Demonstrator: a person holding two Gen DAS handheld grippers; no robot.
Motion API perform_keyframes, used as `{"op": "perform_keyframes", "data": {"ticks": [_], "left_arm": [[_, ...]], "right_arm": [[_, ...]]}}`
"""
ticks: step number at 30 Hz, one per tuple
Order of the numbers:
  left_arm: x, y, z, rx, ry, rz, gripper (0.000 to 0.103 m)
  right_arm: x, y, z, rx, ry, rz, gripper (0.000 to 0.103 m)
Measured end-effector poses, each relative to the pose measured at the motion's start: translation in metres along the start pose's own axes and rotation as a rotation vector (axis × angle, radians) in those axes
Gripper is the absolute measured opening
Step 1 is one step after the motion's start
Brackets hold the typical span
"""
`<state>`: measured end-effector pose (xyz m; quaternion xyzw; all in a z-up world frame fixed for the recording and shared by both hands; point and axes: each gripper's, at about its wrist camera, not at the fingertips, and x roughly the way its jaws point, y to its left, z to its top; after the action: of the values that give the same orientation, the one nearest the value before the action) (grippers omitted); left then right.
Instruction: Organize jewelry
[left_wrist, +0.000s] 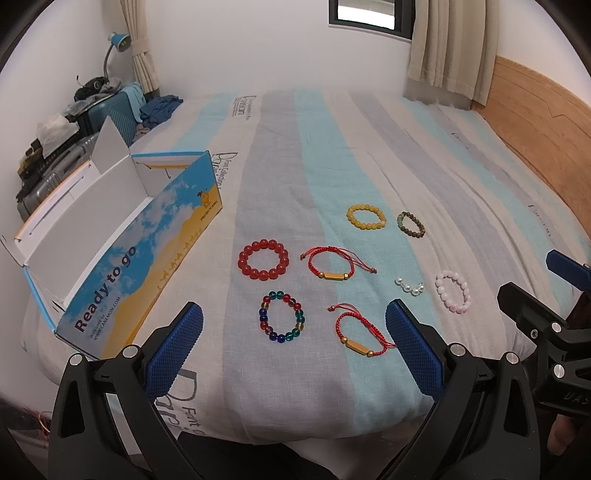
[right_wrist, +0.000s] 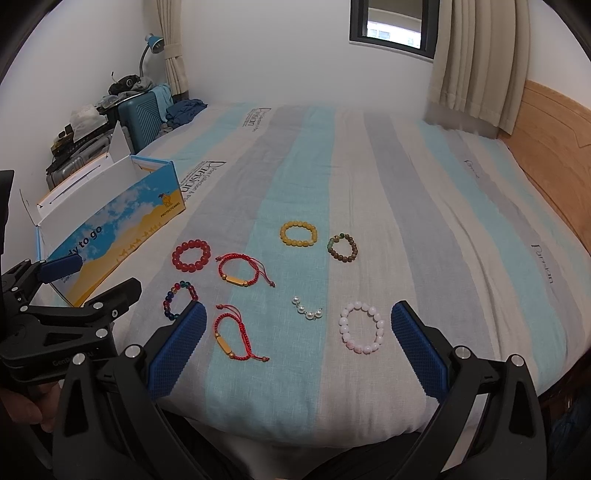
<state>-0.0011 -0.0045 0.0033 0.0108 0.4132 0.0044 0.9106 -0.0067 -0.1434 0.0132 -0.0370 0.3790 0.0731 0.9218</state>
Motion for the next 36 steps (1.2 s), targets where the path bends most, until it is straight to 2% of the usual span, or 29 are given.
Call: {"op": "perform_keyframes", "data": {"ticks": [36], "left_arm": [[-0.0044, -0.0031, -0.0025, 0.012, 0.003, -0.001, 0.097]], "right_arm": [[-0.0034, -0.0004, 0.0002, 0.002, -0.003, 0.000, 0.096]]}}
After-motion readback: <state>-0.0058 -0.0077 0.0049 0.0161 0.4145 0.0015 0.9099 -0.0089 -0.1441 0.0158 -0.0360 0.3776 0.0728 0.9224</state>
